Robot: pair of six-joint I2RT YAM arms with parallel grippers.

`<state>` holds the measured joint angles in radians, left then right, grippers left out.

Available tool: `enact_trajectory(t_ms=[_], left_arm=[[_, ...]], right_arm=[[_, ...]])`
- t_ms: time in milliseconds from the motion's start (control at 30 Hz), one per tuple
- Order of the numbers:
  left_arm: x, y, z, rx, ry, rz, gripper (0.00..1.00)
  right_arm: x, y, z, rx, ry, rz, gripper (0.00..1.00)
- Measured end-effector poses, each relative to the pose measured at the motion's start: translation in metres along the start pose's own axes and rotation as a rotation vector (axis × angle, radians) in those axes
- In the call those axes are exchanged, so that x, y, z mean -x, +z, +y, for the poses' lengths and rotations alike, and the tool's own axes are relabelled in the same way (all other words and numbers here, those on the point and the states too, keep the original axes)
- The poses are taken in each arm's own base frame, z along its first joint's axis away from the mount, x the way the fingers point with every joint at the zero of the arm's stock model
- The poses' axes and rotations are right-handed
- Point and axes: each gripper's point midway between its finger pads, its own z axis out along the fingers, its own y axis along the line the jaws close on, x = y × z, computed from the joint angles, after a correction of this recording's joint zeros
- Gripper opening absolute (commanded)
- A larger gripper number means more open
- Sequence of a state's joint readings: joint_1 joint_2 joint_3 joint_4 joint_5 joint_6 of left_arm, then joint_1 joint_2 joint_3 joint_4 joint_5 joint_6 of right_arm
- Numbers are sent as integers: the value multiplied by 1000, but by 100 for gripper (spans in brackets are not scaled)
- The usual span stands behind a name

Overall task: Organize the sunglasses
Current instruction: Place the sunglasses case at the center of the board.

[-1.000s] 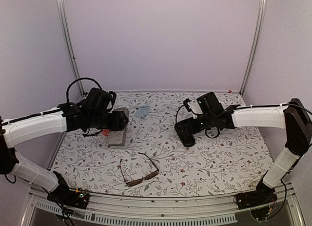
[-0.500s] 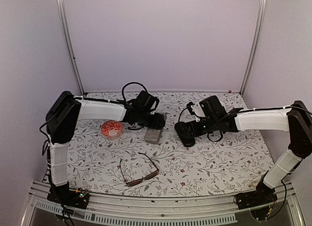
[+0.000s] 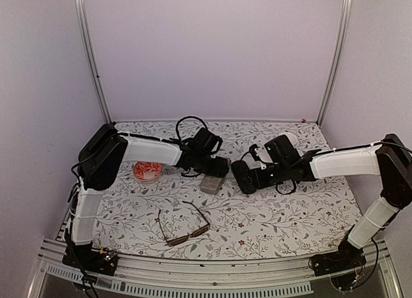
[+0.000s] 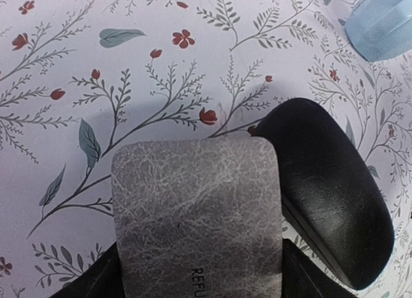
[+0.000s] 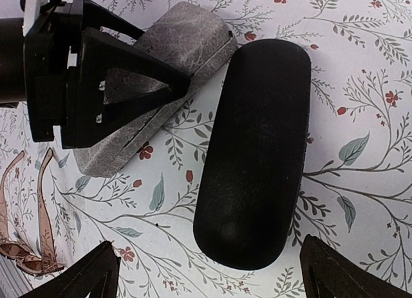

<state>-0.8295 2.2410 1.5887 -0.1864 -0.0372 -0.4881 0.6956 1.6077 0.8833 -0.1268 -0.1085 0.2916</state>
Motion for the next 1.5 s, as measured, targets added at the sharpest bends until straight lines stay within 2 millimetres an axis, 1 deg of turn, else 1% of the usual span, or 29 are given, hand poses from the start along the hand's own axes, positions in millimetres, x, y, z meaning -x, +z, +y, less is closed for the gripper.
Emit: enact_trajectory(t_ms=[100, 133, 233, 333, 433, 533, 633, 800, 933, 1100, 1200, 1267, 1333, 1400, 1433, 1500], left_arm=[[-1, 1, 0, -1, -1, -3, 95], [-2, 1, 1, -1, -2, -4, 99], [-11, -2, 5, 7, -10, 1, 99], [-17, -14, 10, 18, -11, 5, 99], [-13, -28, 9, 7, -15, -16, 98], [-9, -38, 4, -25, -24, -38, 95], [-11, -39, -2, -64, -39, -38, 95], [-27, -36, -1, -78, -57, 2, 95], [-31, -36, -4, -99, -64, 16, 92], [-44, -35, -20, -147, -49, 32, 90], [-63, -38, -37, -188, -27, 68, 88], [-76, -42, -51, -225, -12, 96, 87], [-83, -49, -64, -265, -1, 108, 87], [-87, -61, -75, -308, 12, 111, 88], [-88, -67, -78, -322, 15, 109, 89], [-83, -85, -83, -351, 20, 82, 90]], right_arm=[[-1, 1, 1, 8, 8, 1, 100], [-1, 1, 1, 9, 8, 0, 100], [0, 1, 2, 15, 11, -6, 100], [1, 1, 4, 26, 14, -8, 100], [2, 0, 6, 34, 20, -12, 100], [3, 0, 8, 42, 21, -15, 100], [3, 1, 10, 45, 22, -18, 100], [2, 1, 12, 48, 22, -15, 100], [3, -1, 14, 52, 18, -19, 100], [5, -3, 15, 55, 18, -27, 100], [5, -3, 15, 56, 21, -26, 100], [5, -3, 15, 52, 26, -28, 100], [5, -3, 14, 48, 31, -28, 100], [5, -3, 13, 43, 38, -29, 100], [5, -3, 13, 42, 42, -30, 100], [6, -3, 13, 42, 47, -30, 100]])
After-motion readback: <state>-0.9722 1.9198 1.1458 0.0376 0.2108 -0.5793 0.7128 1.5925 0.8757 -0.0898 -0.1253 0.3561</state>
